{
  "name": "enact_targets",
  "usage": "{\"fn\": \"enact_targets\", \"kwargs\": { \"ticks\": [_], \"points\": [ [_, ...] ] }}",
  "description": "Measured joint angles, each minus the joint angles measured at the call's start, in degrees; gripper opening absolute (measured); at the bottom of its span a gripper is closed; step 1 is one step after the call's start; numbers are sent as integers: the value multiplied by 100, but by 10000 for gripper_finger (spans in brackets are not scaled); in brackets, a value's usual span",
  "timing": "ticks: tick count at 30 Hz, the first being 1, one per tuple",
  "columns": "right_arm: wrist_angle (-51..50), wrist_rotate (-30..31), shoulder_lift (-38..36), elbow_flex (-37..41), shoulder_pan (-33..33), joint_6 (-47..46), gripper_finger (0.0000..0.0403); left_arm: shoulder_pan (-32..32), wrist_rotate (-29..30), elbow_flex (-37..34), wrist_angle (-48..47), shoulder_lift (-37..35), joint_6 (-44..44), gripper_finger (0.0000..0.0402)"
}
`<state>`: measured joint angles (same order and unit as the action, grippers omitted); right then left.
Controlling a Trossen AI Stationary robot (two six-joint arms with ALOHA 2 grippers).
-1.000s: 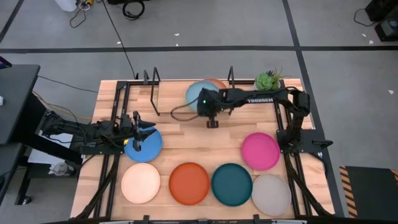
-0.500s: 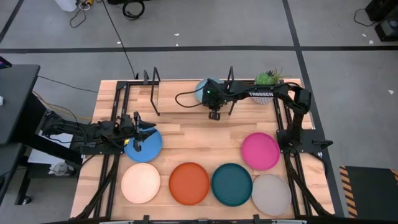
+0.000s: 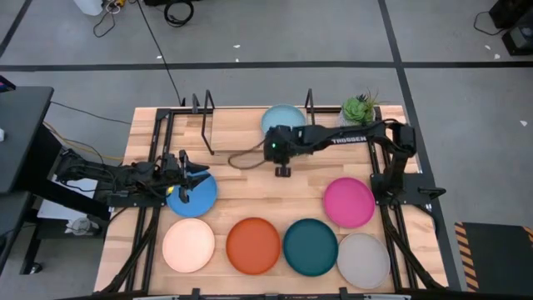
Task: Place and stack plates onto a shelf
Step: Put the pink plate on the shelf
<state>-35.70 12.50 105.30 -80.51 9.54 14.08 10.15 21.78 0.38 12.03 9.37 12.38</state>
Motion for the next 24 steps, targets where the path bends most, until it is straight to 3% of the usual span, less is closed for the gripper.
{"fn": "enact_targets", "kwargs": {
  "ticks": [3, 13, 20, 24],
  "points": [
    [-321, 763, 0, 0, -42, -105, 95, 0, 0, 0, 0, 0, 7, 141],
    [-733, 2276, 40, 19, 337, -747, 94, 0, 0, -1, 7, 0, -2, 141],
    [-783, 2572, 57, 391, 317, -749, 94, 0, 0, 0, 7, 0, -13, 141],
    [-667, 2305, 55, 604, 339, -638, 94, 0, 1, 0, 12, 0, -11, 141]
  ]
}}
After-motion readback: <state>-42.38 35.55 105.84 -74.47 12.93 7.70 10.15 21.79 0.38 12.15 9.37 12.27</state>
